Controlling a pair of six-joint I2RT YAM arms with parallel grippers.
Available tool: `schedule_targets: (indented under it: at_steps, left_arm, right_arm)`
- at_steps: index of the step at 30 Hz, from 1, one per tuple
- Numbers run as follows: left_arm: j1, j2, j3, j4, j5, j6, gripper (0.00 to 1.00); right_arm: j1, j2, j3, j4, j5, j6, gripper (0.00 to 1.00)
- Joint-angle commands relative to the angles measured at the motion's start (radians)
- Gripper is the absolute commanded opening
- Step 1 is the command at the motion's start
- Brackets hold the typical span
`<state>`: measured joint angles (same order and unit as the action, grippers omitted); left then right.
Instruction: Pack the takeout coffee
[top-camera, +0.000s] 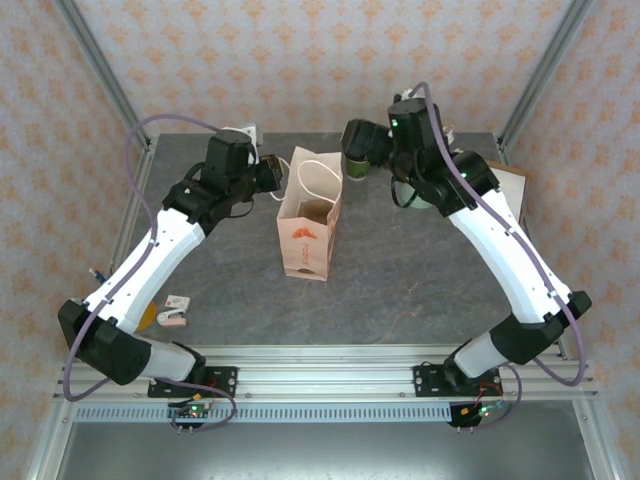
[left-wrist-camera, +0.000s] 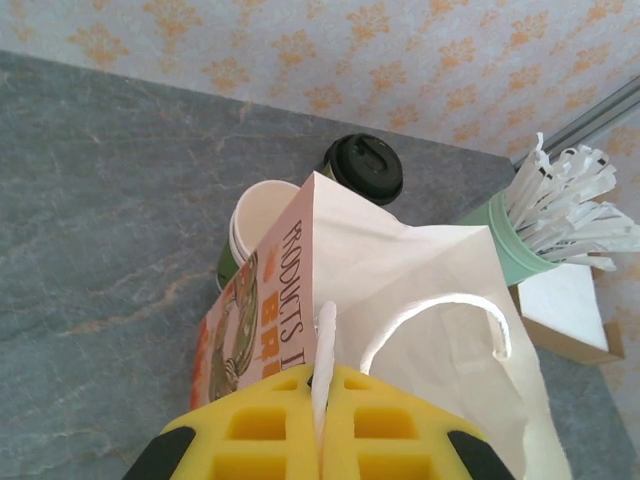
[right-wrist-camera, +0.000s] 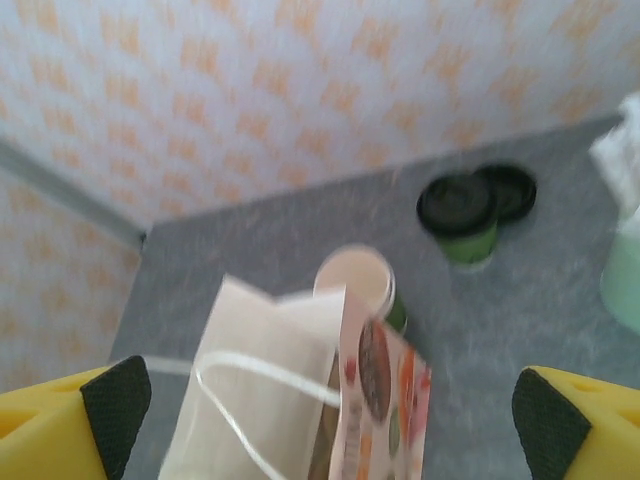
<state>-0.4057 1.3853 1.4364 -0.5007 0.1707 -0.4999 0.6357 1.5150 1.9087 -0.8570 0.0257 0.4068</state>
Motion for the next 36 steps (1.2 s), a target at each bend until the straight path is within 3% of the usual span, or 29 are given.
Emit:
schedule_targets:
  at_steps: [1, 5, 8, 10, 12, 17, 21, 26, 31, 33, 36]
  left_arm:
    - [-0.002, -0.023, -0.016, 0.018, -0.011, -0.111, 0.0]
    - [-0.004, -0.035, -0.018, 0.01, 0.015, -0.126, 0.0]
    - [-0.004, -0.047, -0.016, -0.024, -0.01, -0.094, 0.0]
    - [-0.002, -0.062, -0.026, -0.036, -0.02, -0.082, 0.0]
    - [-0.002, -0.078, -0.041, -0.029, -0.019, -0.08, 0.0]
    - [0.007, -0.098, -0.044, -0.04, 0.016, -0.056, 0.01]
    - [0.049, -0.119, -0.027, -0.056, 0.125, 0.053, 0.04]
    - [0.053, -0.145, -0.067, -0.005, 0.223, 0.108, 0.06]
    - [0.038, -0.275, -0.244, 0.151, 0.27, 0.132, 0.1]
    - [0.038, -0.329, -0.3, 0.136, 0.261, 0.144, 0.1]
    - [0.038, -0.383, -0.323, 0.044, 0.242, 0.17, 0.1]
  right_arm:
    - [0.044, 0.097, 0.02, -0.197, -0.086, 0.013, 0.92]
    - [0.081, 0.2, 0.079, -0.238, -0.094, 0.114, 0.89]
    - [0.105, 0.303, 0.174, -0.35, 0.004, 0.218, 0.76]
    - [0.11, 0.379, 0.255, -0.483, 0.114, 0.279, 0.59]
    - [0.118, 0.427, 0.303, -0.532, 0.157, 0.264, 0.5]
    - [0.129, 0.43, 0.348, -0.435, 0.138, 0.141, 0.18]
    - [0.146, 0.4, 0.331, -0.359, 0.156, -0.025, 0.0]
    - [0.208, 0.304, 0.159, -0.112, 0.213, -0.213, 0.0]
    - [0.29, 0.102, -0.227, 0.294, 0.236, -0.385, 0.0]
    - [0.327, 0.021, -0.392, 0.46, 0.278, -0.447, 0.0]
    - [0.356, -0.026, -0.459, 0.533, 0.339, -0.479, 0.0]
